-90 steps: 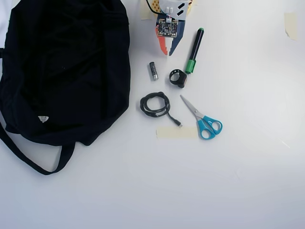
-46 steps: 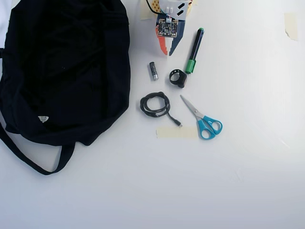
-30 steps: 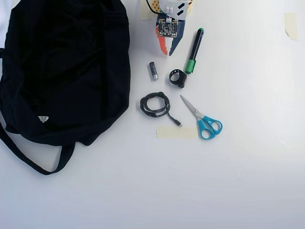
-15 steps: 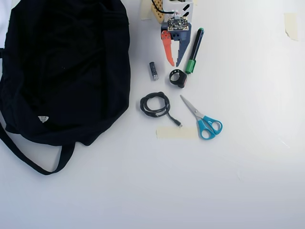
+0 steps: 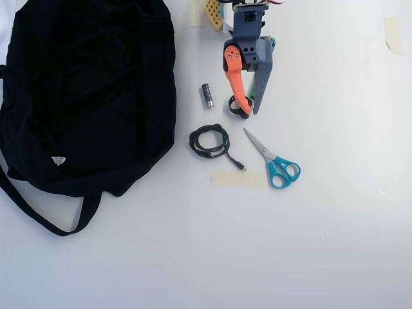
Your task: Put the cable into the black bag
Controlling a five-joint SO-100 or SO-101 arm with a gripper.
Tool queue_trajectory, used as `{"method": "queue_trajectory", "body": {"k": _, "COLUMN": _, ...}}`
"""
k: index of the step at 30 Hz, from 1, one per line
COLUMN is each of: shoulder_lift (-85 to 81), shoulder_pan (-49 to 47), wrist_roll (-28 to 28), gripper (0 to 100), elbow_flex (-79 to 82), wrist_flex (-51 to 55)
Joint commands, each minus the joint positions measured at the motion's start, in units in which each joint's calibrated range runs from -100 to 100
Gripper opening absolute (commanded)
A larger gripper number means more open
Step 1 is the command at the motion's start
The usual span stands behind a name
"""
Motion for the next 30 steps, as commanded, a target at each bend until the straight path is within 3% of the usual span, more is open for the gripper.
{"method": "queue_trajectory", "body": {"k": 1, "shoulder_lift": 11.02, "shoulder_pan": 0.31, "wrist_roll": 0.11, "gripper": 2, "elbow_flex": -17.03, "wrist_flex": -2.76}}
{"method": "queue_trajectory", "body": {"k": 6, "shoulder_lift": 26.28, "shoulder_pan": 0.53, "wrist_roll": 0.58, "gripper": 2, "elbow_flex": -36.43, "wrist_flex": -0.78}}
{"method": "queue_trajectory", "body": {"k": 16, "shoulder_lift": 46.62, "shoulder_pan": 1.88, "wrist_roll": 0.58, "gripper": 2, "elbow_flex": -75.43, "wrist_flex": 24.80}}
{"method": "queue_trajectory", "body": {"k": 30, "shoulder_lift": 48.53, "shoulder_pan": 2.93, "wrist_roll": 0.58, "gripper": 2, "elbow_flex": -76.06, "wrist_flex": 26.61}}
